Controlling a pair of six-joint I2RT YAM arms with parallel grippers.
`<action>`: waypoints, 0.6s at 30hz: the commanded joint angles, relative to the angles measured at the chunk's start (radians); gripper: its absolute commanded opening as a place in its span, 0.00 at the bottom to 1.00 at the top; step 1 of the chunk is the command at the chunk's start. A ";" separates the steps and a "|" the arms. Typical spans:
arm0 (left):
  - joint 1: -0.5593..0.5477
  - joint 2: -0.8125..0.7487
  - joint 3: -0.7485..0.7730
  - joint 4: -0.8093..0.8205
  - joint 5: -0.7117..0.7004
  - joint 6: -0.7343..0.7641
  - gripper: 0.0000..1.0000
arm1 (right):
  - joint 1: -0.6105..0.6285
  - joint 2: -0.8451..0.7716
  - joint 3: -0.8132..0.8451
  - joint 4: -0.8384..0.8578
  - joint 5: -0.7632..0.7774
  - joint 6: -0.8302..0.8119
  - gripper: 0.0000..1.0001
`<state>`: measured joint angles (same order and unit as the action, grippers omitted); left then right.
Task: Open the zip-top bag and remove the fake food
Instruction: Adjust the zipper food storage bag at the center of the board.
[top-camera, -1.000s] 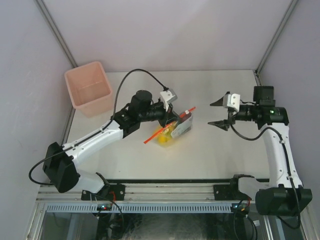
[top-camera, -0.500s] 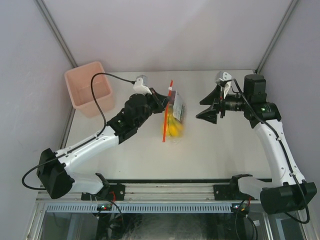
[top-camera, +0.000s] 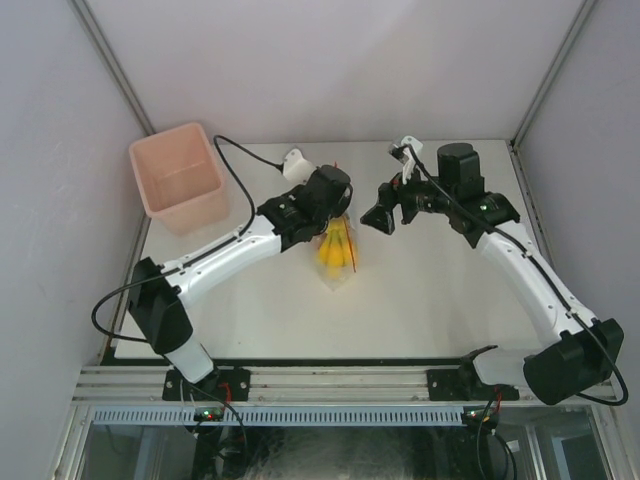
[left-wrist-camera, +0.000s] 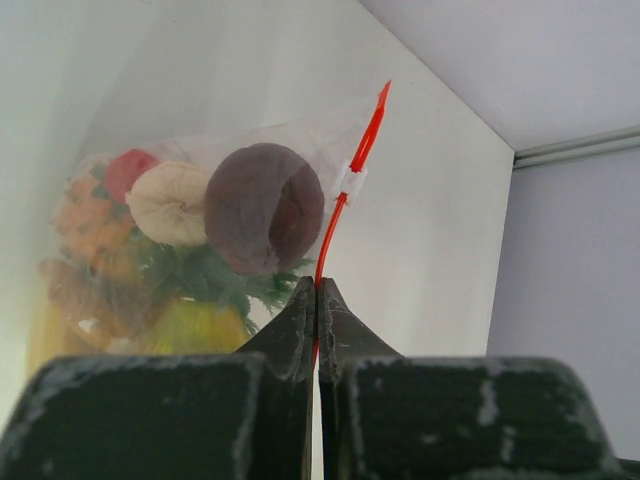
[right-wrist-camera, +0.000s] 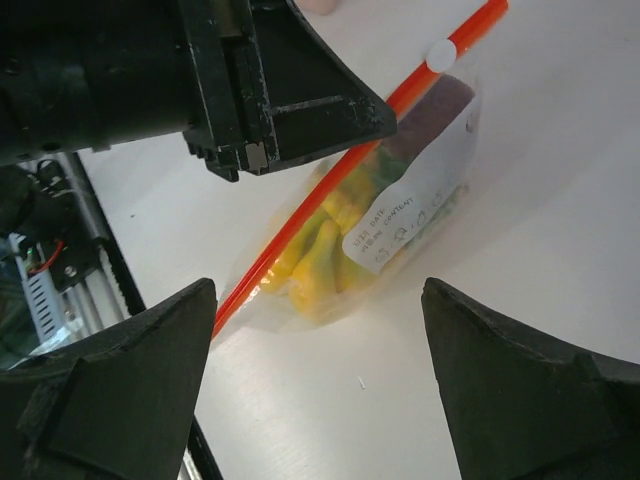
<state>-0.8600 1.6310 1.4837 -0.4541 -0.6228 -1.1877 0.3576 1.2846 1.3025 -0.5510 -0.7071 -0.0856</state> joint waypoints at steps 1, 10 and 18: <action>-0.001 0.029 0.142 -0.027 -0.048 -0.087 0.00 | 0.048 -0.013 -0.049 0.141 0.190 0.136 0.82; 0.058 0.164 0.283 -0.155 0.129 -0.188 0.00 | 0.079 -0.030 -0.185 0.258 0.269 0.110 0.80; 0.084 0.201 0.280 -0.144 0.236 -0.223 0.00 | 0.097 -0.043 -0.245 0.295 0.299 0.028 0.69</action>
<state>-0.7841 1.8244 1.7172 -0.5980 -0.4519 -1.3647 0.4332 1.2827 1.0607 -0.3359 -0.4465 -0.0109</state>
